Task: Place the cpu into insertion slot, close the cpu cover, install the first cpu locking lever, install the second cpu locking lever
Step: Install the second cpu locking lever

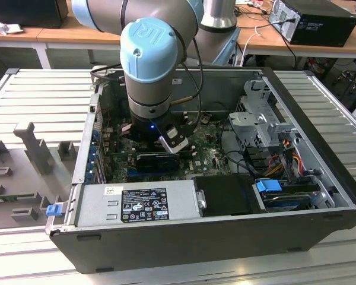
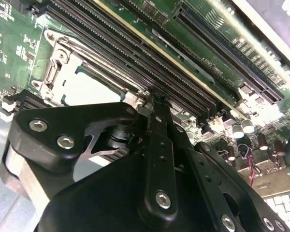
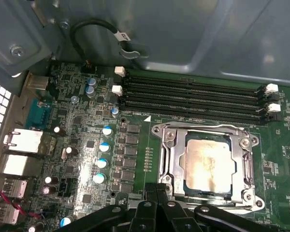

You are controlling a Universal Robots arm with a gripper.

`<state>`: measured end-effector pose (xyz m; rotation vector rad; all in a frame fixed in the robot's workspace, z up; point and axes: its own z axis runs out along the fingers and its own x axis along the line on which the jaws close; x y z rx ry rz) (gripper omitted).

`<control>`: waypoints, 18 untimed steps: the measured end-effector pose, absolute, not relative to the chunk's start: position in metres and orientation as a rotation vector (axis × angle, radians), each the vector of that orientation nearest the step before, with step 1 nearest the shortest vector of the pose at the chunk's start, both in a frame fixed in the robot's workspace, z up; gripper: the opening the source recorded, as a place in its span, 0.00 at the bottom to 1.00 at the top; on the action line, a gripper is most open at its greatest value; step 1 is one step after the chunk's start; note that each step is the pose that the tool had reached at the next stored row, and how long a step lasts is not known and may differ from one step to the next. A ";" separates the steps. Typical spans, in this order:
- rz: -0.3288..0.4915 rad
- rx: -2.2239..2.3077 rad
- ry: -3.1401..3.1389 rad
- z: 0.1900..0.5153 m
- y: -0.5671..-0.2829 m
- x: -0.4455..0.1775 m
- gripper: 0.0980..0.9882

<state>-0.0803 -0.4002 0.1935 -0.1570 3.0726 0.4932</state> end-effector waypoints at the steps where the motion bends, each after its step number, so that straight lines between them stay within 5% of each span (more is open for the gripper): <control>1: 0.494 -0.157 3.072 0.194 -0.400 -0.081 0.01; 18: 0.497 -0.157 3.072 0.228 -0.400 -0.082 0.01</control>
